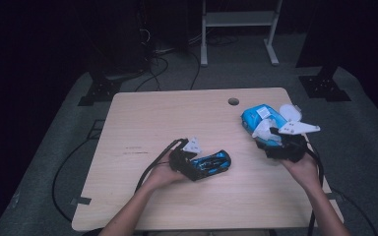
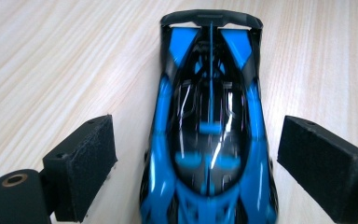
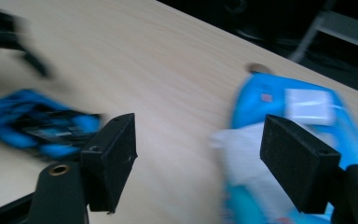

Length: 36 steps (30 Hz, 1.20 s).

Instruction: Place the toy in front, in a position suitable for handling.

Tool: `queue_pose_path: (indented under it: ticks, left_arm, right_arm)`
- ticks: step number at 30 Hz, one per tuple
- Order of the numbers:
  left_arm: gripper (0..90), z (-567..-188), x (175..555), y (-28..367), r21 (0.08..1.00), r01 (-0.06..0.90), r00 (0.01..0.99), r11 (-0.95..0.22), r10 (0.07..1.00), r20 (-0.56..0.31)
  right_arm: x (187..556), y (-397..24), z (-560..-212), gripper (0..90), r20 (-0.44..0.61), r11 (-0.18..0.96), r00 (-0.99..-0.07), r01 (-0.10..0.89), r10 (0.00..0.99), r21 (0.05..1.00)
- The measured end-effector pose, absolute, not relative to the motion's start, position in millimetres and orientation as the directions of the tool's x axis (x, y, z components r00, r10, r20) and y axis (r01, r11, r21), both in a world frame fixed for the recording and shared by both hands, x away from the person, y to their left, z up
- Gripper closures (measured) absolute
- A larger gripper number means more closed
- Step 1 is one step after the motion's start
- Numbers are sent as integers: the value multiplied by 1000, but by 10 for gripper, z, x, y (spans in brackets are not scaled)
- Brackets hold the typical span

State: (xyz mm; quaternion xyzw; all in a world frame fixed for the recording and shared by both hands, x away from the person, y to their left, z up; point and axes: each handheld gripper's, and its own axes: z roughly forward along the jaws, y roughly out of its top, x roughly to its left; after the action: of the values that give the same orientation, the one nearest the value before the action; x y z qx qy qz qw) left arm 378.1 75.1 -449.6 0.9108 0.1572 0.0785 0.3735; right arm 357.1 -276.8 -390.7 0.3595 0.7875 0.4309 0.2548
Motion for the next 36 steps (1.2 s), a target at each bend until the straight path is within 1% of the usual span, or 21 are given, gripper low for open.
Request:
queue_pose_path:
  ticks: [2, 5, 8, 10, 11, 15, 17, 19, 22, 25, 28, 31, 32, 36]
  left_arm:
    - [103, -4494, 3740, 848, 714, 229, 933, -661, 358, 31]
    - [92, -4503, 3699, 979, 735, 244, 929, -633, 369, 9]
    - [92, -4536, 3673, 1060, 736, 249, 927, -630, 376, 8]
    - [92, -4573, 3679, 1090, 739, 261, 923, -621, 384, -2]
    - [92, -4588, 3689, 1104, 734, 266, 922, -625, 388, -5]
    - [92, -4601, 3701, 1124, 731, 276, 915, -625, 403, -1]
    - [92, -4591, 3690, 1128, 736, 270, 912, -620, 410, 11]
    - [92, -4590, 3682, 1130, 745, 267, 910, -611, 415, 14]
    - [92, -4594, 3676, 1130, 738, 256, 911, -624, 411, 32]
    - [92, -4607, 3676, 1118, 735, 258, 912, -627, 409, 28]
    - [92, -4608, 3668, 1101, 733, 253, 915, -632, 403, 32]
    - [92, -4612, 3649, 1073, 731, 251, 915, -634, 401, 33]
    - [92, -4611, 3650, 1067, 730, 245, 919, -637, 393, 35]
    - [91, -4632, 3640, 1034, 726, 242, 925, -644, 380, 29]
  right_arm:
    - [3753, -2836, -3947, 259, -74, 339, -558, 389, 827, 856]
    - [3994, -2916, -4072, 265, -87, 328, -480, 445, 873, 833]
    - [4118, -2951, -4198, 315, -75, 309, -441, 489, 895, 816]
    - [4180, -2957, -4287, 402, -50, 290, -417, 537, 908, 792]
    - [4193, -2950, -4317, 478, -44, 289, -415, 550, 909, 784]
    - [4132, -2917, -4327, 785, -99, 291, -374, 501, 922, 815]
    - [4108, -2931, -4302, 835, -82, 278, -379, 499, 922, 821]
    - [4064, -2949, -4256, 848, -73, 276, -395, 486, 916, 830]
    - [3922, -2934, -4108, 848, -79, 278, -427, 427, 901, 860]
    - [3727, -2865, -3932, 847, -71, 284, -488, 377, 870, 882]
    - [3514, -2741, -3804, 845, -70, 308, -580, 324, 812, 894]
    - [3320, -2542, -3757, 842, -58, 344, -674, 299, 736, 890]
    - [3283, -2491, -3758, 842, -56, 356, -695, 296, 717, 886]
    - [3158, -2252, -3800, 842, 13, 387, -786, 319, 618, 865]
